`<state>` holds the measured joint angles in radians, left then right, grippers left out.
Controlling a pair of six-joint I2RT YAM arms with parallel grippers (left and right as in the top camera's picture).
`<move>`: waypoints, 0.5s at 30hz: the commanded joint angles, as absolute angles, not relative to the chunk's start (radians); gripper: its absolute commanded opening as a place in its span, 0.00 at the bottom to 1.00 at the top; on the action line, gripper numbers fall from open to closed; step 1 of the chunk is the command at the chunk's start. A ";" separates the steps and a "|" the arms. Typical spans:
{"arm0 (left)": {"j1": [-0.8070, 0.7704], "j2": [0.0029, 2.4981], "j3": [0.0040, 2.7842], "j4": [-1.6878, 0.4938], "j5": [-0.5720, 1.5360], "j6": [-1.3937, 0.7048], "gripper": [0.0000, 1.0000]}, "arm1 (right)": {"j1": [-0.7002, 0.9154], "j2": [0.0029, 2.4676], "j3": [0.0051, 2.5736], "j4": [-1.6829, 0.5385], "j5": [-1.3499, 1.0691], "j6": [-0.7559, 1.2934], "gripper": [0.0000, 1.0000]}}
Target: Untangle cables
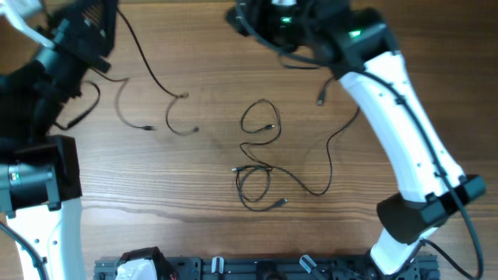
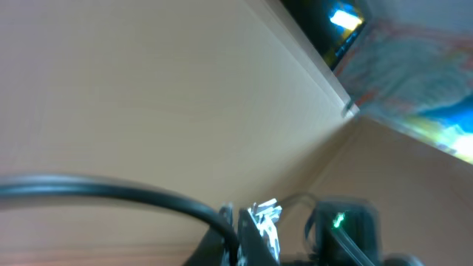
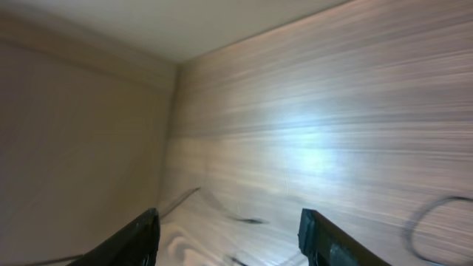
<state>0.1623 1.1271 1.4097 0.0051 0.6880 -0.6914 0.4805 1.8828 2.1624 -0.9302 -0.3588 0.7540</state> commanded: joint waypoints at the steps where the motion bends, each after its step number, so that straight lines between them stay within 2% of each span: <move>1: 0.156 1.179 1.420 0.158 0.647 -0.930 0.04 | 0.448 1.834 2.167 -1.026 -0.364 0.648 0.62; 5: 0.075 1.297 1.420 0.191 0.568 -0.946 0.04 | 0.445 1.830 2.167 -1.078 -0.365 0.601 0.63; 8: 0.073 1.429 1.420 0.202 0.448 -0.859 0.04 | 0.445 1.824 2.167 -1.147 -0.364 0.542 0.63; 15: 0.275 1.679 1.420 0.186 0.368 -0.810 0.04 | 0.445 1.823 2.167 -1.246 -0.365 0.480 0.63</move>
